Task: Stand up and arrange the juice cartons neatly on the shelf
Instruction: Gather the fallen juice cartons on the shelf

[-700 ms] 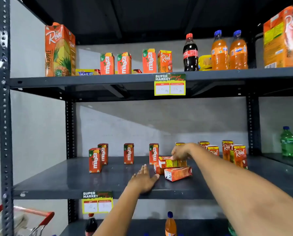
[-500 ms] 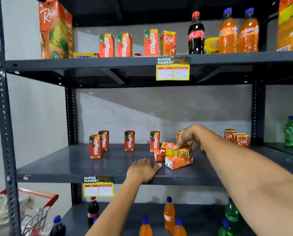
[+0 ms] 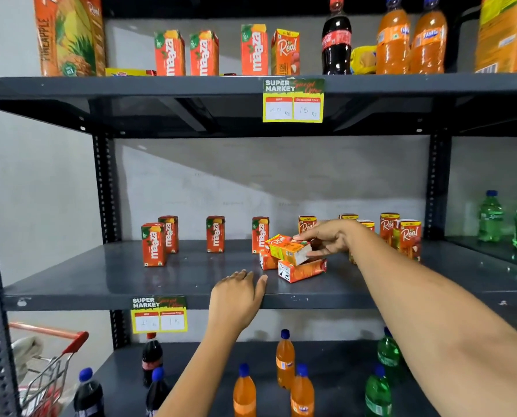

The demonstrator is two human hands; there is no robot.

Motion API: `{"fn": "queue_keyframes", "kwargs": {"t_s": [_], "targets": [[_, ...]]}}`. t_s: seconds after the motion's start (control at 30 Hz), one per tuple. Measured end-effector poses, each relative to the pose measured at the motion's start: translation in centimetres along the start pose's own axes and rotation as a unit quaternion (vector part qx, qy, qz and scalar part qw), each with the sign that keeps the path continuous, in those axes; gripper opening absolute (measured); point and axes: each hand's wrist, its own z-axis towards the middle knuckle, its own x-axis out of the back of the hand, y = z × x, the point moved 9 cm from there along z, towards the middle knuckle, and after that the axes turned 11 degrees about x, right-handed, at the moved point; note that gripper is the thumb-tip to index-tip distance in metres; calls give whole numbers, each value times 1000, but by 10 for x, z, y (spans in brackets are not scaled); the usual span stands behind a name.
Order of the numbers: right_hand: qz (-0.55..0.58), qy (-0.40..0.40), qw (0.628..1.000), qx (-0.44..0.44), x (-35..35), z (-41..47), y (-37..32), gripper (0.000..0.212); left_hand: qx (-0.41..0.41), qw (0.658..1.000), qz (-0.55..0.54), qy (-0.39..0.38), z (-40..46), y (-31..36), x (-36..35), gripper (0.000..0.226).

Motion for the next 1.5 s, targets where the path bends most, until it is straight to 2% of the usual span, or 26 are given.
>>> {"fn": "queue_keyframes", "kwargs": {"t_s": [0.1, 0.17, 0.23, 0.37, 0.5, 0.57, 0.9, 1.0, 1.07, 1.13, 1.2, 1.33, 1.5], "targets": [[75, 23, 996, 46, -5, -5, 5, 12, -2, 1000, -8, 9, 0, 0, 2, 50], [152, 44, 982, 103, -11, -8, 7, 19, -4, 1000, -10, 18, -1, 1, 4, 48], [243, 71, 952, 172, -18, -12, 9, 27, -3, 1000, -6, 24, -1, 1, 5, 48], [355, 125, 886, 272, -24, -25, 19, 27, -9, 1000, -7, 29, -3, 2, 6, 49], [375, 135, 858, 323, -24, -34, 25, 15, -11, 999, -5, 37, -3, 2, 7, 50], [377, 133, 851, 342, -22, -37, 24, 16, -9, 999, -9, 38, -4, 2, 8, 49], [385, 147, 838, 358, -14, -33, 25, 12, -3, 999, -5, 38, -4, 2, 10, 47], [340, 182, 847, 365, 10, -35, 23, 22, 1, 999, -3, 36, -4, 2, 9, 46], [212, 265, 871, 356, 39, -40, 22, 32, 1, 999, -7, 32, -4, 2, 8, 45], [64, 352, 872, 334, 67, -46, 20, 34, -1, 1000, -7, 30, -5, 2, 8, 44], [-42, 387, 870, 304, 84, -43, 21, 32, 0, 1000, -4, 30, -4, 3, 8, 43], [-92, 324, 912, 234, 86, -18, 39, 27, 1, 1000, -3, 31, -5, 2, 8, 43], [-39, 230, 953, 195, 59, 8, 51, 22, 0, 999, -8, 31, -4, 2, 8, 43]]}}
